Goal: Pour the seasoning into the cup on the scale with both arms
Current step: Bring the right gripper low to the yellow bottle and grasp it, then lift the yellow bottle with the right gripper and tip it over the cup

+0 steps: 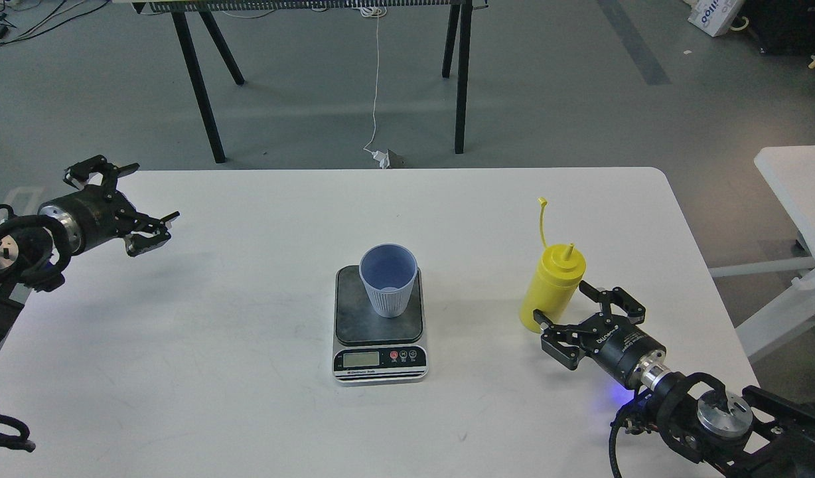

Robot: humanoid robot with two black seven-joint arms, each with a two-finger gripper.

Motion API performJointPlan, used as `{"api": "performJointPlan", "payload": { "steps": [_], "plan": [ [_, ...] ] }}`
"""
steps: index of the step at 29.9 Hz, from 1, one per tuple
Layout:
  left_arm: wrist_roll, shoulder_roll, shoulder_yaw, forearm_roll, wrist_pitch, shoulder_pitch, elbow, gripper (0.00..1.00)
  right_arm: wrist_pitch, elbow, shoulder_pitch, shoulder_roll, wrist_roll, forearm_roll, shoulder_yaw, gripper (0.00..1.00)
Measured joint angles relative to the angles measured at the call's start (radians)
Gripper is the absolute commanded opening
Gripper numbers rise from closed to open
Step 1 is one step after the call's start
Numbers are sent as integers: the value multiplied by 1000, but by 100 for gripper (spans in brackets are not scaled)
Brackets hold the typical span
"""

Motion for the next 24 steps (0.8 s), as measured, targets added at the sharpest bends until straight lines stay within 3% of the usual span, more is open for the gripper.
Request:
{"api": "performJointPlan", "payload": {
  "steps": [4, 6, 7, 9, 10, 13, 20, 24],
  "plan": [
    [0, 2, 0, 0, 0, 4, 0, 100, 0, -41, 30, 35, 0, -8, 0, 95],
    [0, 2, -1, 0, 0, 12, 0, 100, 0, -67, 42, 56, 0, -12, -2, 85],
    [0, 2, -1, 0, 0, 16, 0, 100, 0, -79, 46, 67, 0, -19, -3, 72],
    [0, 5, -2, -1, 0, 21, 0, 100, 0, -99, 51, 81, 0, -41, -3, 30],
    [0, 5, -2, -1, 0, 24, 1, 100, 0, -107, 57, 86, 0, -55, -3, 16],
    [0, 5, -4, -2, 0, 35, 1, 100, 0, -129, 71, 92, 1, -86, -2, 3],
    [0, 5, -5, -4, 0, 43, 2, 100, 0, -118, 137, 72, 6, -98, 3, 2],
    [0, 4, -6, -6, 0, 43, 2, 100, 0, -97, 307, -31, 7, -131, 10, 2]
  ]
}}
